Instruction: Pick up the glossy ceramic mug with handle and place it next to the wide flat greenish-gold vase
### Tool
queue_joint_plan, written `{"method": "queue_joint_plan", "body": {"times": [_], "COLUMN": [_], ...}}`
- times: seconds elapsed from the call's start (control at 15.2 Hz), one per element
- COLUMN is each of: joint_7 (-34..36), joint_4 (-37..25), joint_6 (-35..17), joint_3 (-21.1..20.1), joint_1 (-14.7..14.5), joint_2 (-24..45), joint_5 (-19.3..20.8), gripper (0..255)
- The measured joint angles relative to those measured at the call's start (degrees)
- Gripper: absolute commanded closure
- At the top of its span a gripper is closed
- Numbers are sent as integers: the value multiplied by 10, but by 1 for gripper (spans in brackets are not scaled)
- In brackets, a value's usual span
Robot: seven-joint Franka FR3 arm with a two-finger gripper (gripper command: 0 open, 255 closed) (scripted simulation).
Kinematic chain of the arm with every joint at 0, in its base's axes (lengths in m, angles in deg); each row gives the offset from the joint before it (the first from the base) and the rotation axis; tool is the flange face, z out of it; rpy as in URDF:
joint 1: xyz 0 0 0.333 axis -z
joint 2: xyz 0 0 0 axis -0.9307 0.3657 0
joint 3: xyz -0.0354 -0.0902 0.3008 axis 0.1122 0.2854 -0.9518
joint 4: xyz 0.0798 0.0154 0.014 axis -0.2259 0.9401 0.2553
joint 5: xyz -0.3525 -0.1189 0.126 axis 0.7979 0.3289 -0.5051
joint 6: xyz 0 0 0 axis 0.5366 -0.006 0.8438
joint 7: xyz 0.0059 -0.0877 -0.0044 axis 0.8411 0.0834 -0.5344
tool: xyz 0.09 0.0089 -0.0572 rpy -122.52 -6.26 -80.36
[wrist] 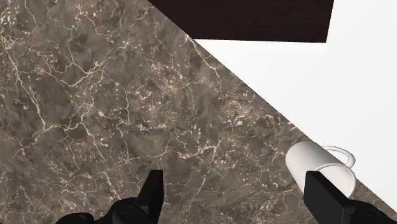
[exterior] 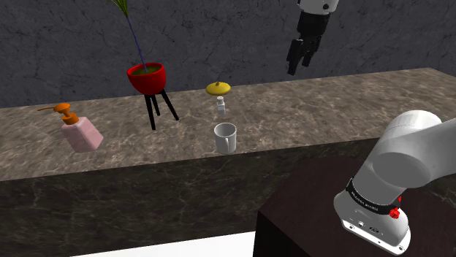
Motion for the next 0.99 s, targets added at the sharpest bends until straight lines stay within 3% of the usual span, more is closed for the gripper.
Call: {"method": "queue_joint_plan", "body": {"times": [0.33,0.99], "joint_7": [13,58], "joint_4": [18,48], "joint_6": [-47,-223], "joint_3": [-14,-66], "joint_1": [-10,-46], "joint_2": [29,171], "joint_5": [-12,-49], "gripper": [0,0]}}
